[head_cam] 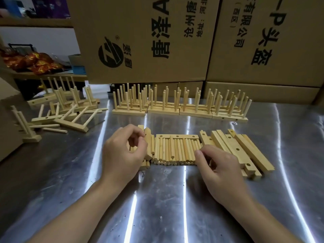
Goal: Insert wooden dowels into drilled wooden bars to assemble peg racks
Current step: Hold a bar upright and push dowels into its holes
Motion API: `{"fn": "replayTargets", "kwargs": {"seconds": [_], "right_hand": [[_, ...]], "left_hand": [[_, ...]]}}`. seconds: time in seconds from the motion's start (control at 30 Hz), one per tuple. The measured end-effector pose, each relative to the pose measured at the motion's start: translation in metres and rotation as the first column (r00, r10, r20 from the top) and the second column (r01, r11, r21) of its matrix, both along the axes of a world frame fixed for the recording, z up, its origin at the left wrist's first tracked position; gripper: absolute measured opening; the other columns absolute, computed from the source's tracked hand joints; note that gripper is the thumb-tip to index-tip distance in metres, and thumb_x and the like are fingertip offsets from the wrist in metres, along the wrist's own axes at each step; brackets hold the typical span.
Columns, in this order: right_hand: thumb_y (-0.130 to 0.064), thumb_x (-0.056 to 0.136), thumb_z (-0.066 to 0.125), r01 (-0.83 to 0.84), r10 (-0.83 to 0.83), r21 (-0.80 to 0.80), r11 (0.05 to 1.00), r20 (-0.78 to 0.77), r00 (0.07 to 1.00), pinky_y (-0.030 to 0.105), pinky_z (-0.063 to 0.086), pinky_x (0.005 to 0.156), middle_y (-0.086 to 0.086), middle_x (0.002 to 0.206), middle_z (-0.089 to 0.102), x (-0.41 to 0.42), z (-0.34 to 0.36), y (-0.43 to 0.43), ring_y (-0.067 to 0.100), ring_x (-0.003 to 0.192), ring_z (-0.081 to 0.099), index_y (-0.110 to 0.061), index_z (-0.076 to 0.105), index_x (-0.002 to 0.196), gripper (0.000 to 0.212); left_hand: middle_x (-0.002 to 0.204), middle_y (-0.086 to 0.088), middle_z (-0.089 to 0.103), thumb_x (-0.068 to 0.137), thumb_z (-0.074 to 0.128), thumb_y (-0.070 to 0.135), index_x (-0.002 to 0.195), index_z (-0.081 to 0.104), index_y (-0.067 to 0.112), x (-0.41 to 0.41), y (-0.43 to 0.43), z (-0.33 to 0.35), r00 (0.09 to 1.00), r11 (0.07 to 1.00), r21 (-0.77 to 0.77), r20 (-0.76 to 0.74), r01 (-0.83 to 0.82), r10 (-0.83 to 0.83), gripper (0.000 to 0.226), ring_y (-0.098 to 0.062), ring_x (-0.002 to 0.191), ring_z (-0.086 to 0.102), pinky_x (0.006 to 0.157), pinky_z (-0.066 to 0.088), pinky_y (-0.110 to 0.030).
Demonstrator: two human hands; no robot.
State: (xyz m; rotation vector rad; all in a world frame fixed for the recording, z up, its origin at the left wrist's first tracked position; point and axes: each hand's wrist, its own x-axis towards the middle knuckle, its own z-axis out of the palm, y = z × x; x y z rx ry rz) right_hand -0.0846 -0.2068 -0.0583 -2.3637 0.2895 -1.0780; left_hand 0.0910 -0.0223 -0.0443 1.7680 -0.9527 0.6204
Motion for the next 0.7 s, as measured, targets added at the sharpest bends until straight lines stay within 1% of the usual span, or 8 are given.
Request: {"fn": "replayTargets", "kwargs": {"seconds": [0.1,0.17,0.23,0.33,0.47,0.57,0.63,0.7], "right_hand": [[-0.030,0.104,0.055,-0.009,0.009,0.000,1.000,-0.013,1.000,0.024,0.034,0.056,-0.005,0.064,0.051,0.001,-0.001,-0.001,0.019,0.064,0.051,-0.022,0.053,0.071,0.034],[-0.032,0.104,0.054,-0.013,0.013,0.007,1.000,-0.009,1.000,0.029,0.037,0.057,-0.004,0.063,0.051,0.000,-0.001,-0.001,0.019,0.063,0.051,-0.019,0.055,0.071,0.036],[-0.032,0.103,0.054,-0.017,0.017,0.022,1.000,0.003,1.000,0.033,0.038,0.058,-0.004,0.063,0.053,-0.001,-0.001,-0.001,0.020,0.064,0.052,-0.017,0.057,0.071,0.036],[-0.032,0.103,0.054,-0.019,0.019,0.034,0.999,0.007,1.000,0.034,0.039,0.059,-0.002,0.062,0.055,-0.002,0.001,0.001,0.021,0.064,0.053,-0.014,0.060,0.071,0.037],[-0.031,0.103,0.054,-0.016,0.016,0.044,0.999,-0.002,1.000,0.032,0.038,0.058,0.000,0.062,0.054,-0.003,0.003,0.003,0.023,0.065,0.053,-0.011,0.060,0.071,0.038],[-0.028,0.106,0.055,-0.015,0.016,0.052,0.999,-0.002,1.000,0.031,0.037,0.057,0.000,0.062,0.054,-0.004,0.003,0.003,0.022,0.064,0.052,-0.012,0.059,0.071,0.039],[-0.029,0.106,0.054,-0.010,0.010,0.056,0.998,-0.006,1.000,0.031,0.036,0.057,0.000,0.061,0.053,-0.004,0.003,0.003,0.022,0.064,0.051,-0.011,0.059,0.071,0.040],[-0.031,0.104,0.053,-0.005,0.005,0.055,0.998,-0.009,1.000,0.031,0.036,0.057,0.000,0.061,0.053,-0.004,0.003,0.004,0.022,0.063,0.051,-0.011,0.059,0.070,0.039]], "left_hand": [[0.079,0.019,0.061,0.090,0.064,0.022,0.086,0.065,0.034,0.005,-0.002,-0.003,0.989,0.989,0.077,-0.066,-0.127,0.132,0.013,-0.007,0.083,0.057,0.073,0.047,-0.040],[0.081,0.016,0.058,0.092,0.067,0.025,0.088,0.062,0.036,0.011,-0.003,-0.005,0.964,0.964,0.168,-0.134,-0.205,0.229,0.013,-0.007,0.085,0.052,0.076,0.040,-0.039],[0.078,0.012,0.055,0.093,0.065,0.034,0.091,0.060,0.037,0.016,-0.003,-0.005,0.939,0.938,0.255,-0.190,-0.234,0.286,0.007,-0.005,0.085,0.050,0.076,0.033,-0.036],[0.073,0.010,0.057,0.092,0.063,0.044,0.097,0.057,0.039,0.016,-0.004,-0.006,0.928,0.913,0.338,-0.209,-0.226,0.307,0.009,-0.002,0.085,0.049,0.080,0.032,-0.036],[0.071,0.011,0.057,0.090,0.062,0.048,0.100,0.055,0.041,0.014,-0.005,-0.006,0.938,0.887,0.401,-0.153,-0.229,0.311,0.015,-0.004,0.084,0.050,0.081,0.032,-0.037],[0.069,0.010,0.060,0.090,0.064,0.044,0.099,0.058,0.040,0.013,-0.004,-0.004,0.934,0.906,0.372,-0.203,-0.203,0.293,0.012,-0.005,0.080,0.055,0.080,0.039,-0.039],[0.067,0.009,0.064,0.090,0.066,0.041,0.096,0.061,0.039,0.011,-0.003,-0.002,0.924,0.942,0.293,-0.288,-0.165,0.252,0.008,-0.010,0.074,0.061,0.072,0.047,-0.037],[0.071,0.007,0.067,0.093,0.066,0.038,0.096,0.063,0.038,0.008,-0.002,0.001,0.912,0.981,0.165,-0.379,-0.103,0.159,0.004,-0.012,0.069,0.063,0.062,0.047,-0.033]]}}
